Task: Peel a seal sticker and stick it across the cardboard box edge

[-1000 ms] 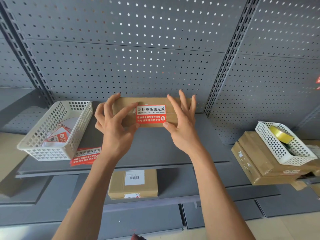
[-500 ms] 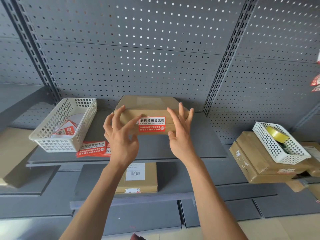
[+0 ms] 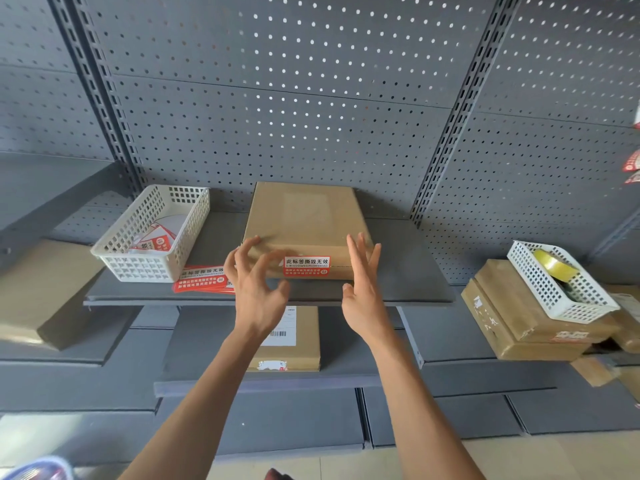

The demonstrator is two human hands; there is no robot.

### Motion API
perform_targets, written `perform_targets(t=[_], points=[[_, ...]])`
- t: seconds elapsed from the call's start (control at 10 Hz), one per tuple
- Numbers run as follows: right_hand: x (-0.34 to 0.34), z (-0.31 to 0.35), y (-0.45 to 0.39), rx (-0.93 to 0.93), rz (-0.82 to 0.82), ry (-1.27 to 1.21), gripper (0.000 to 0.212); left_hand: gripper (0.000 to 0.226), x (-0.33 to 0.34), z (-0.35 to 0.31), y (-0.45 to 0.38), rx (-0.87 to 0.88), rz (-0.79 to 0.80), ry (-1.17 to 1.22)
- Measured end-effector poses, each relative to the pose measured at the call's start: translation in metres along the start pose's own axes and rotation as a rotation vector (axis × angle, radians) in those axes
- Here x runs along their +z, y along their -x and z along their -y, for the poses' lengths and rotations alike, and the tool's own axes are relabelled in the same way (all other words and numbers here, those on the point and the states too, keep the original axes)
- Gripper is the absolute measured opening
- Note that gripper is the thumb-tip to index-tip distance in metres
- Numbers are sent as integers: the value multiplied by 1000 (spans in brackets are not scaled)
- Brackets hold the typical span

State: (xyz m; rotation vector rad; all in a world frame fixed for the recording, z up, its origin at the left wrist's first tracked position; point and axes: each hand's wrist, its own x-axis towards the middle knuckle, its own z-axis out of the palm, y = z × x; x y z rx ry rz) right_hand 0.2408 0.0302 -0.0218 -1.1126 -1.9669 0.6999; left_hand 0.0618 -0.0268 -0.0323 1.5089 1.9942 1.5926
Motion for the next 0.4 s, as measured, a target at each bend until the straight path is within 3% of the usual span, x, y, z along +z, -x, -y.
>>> perform_targets(t=[0.2,0.3,0.4], points=[[-2,-6,9,29,69,51,94,34,-13,5,2,-16,73,8],[-25,-6,9,111,134,-5,77,35,-31,13,-5,-8,149,31],[-65,3,7,100,106,-42,65,30,-59,10,-25,-128,216,207]])
